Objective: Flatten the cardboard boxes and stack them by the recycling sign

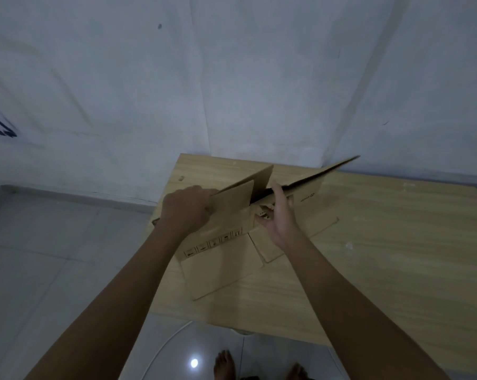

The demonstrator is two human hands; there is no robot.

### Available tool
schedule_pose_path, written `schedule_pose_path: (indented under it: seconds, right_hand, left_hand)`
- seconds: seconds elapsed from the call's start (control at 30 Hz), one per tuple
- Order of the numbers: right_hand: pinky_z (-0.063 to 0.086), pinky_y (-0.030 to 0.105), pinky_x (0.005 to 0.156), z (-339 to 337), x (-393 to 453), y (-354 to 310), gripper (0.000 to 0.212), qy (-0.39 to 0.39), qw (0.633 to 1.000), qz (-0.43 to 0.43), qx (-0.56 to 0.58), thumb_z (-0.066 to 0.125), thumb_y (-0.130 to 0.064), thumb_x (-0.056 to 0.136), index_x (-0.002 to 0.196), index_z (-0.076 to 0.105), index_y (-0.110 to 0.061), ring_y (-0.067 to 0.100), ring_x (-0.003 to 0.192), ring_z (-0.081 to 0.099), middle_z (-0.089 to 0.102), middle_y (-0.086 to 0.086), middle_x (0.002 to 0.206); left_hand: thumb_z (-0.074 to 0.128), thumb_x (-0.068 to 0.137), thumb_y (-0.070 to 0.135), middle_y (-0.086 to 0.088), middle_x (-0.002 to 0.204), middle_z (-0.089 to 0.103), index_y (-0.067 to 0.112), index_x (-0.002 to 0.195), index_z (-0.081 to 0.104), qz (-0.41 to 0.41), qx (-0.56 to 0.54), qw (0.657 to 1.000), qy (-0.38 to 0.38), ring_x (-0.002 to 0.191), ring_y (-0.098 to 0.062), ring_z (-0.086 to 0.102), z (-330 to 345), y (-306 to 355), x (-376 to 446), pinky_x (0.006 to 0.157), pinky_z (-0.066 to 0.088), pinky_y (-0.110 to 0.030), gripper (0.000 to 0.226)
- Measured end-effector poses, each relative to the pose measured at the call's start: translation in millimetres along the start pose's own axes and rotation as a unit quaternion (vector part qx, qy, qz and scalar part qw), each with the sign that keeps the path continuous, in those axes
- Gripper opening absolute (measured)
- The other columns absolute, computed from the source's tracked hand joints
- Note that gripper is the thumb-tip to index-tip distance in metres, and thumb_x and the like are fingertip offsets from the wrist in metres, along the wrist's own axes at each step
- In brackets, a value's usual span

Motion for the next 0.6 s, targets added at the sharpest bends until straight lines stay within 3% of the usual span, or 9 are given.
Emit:
schedule_pose_path:
  seconds: [0.1,0.17,0.27,0.33,0.4,0.47,0.6]
  right_hand:
    - [0.05,0.054,0.097,24.0,-4.0,-3.0,0.108,-0.026,0.999,0.006,-0.021,0.078,-0.041,0.08,0.155,0.001,-0.045,0.03,0.13,0.048,0.04,-0.002,0.145]
    - [0.054,0.052,0.091,33.8,-3.5,-3.0,0.107,-0.005,0.999,0.002,-0.036,0.078,-0.035,0.08,0.153,0.002,-0.048,0.029,0.122,0.057,0.048,0.003,0.144]
    - [0.054,0.056,0.093,45.4,4.9,-8.7,0.083,0.033,0.994,-0.035,-0.1,0.058,-0.029,0.078,0.15,0.019,-0.046,0.032,0.115,0.061,0.055,0.009,0.14]
    - [0.057,0.054,0.086,60.3,-2.1,-18.6,0.063,0.022,0.99,-0.073,-0.117,0.043,-0.017,0.079,0.14,0.038,-0.031,0.034,0.106,0.066,0.064,0.008,0.122]
    - [0.059,0.04,0.068,75.0,-15.8,-29.0,0.042,0.001,0.99,-0.098,-0.105,0.035,-0.003,0.085,0.121,0.049,-0.019,0.027,0.085,0.066,0.064,0.008,0.1]
    - [0.055,0.031,0.061,84.4,-22.1,-35.9,0.035,-0.019,0.99,-0.107,-0.089,0.032,0.006,0.09,0.112,0.051,-0.015,0.021,0.075,0.06,0.059,0.008,0.091]
    - [0.056,0.041,0.084,90.7,-25.3,-46.7,0.031,-0.057,0.995,-0.081,-0.021,0.044,0.005,0.097,0.116,0.055,-0.018,0.023,0.088,0.066,0.068,0.007,0.101]
  left_hand:
    - [0.039,0.104,0.039,0.004,0.125,0.064,0.057,0.141,0.041,0.007,-0.035,0.999,-0.027,0.107,-0.025,0.064,13.3,9.4,-14.6,0.073,0.038,-0.033,0.041]
    - [0.037,0.104,0.038,0.003,0.12,0.067,0.06,0.143,0.036,0.008,-0.061,0.998,-0.021,0.102,-0.025,0.066,14.9,16.1,-25.2,0.071,0.04,-0.032,0.045]
    - [0.037,0.104,0.034,0.002,0.114,0.069,0.057,0.142,0.038,-0.001,-0.094,0.995,-0.011,0.097,-0.025,0.066,9.7,25.2,-41.7,0.068,0.039,-0.032,0.045]
    - [0.036,0.104,0.032,0.001,0.114,0.068,0.05,0.145,0.038,-0.001,-0.101,0.995,0.005,0.098,-0.026,0.065,2.0,30.1,-53.8,0.069,0.041,-0.033,0.045]
    - [0.038,0.102,0.03,0.002,0.122,0.065,0.039,0.149,0.037,0.0,-0.109,0.994,0.02,0.105,-0.028,0.062,-5.8,34.6,-66.0,0.071,0.041,-0.034,0.047]
    - [0.042,0.099,0.03,0.004,0.138,0.055,0.03,0.153,0.031,0.002,-0.111,0.993,0.031,0.116,-0.028,0.054,-12.1,38.5,-75.1,0.072,0.041,-0.036,0.054]
    - [0.049,0.093,0.049,0.007,0.157,0.034,0.028,0.154,0.025,0.0,-0.128,0.99,0.06,0.132,-0.026,0.037,-20.9,37.3,-85.6,0.08,0.046,-0.036,0.069]
Point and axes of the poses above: each hand's wrist, its own x-axis towards the middle knuckle, its own z-axis out of the palm, y = z × x, the point moved 8 cm from there along x, towards the middle knuckle
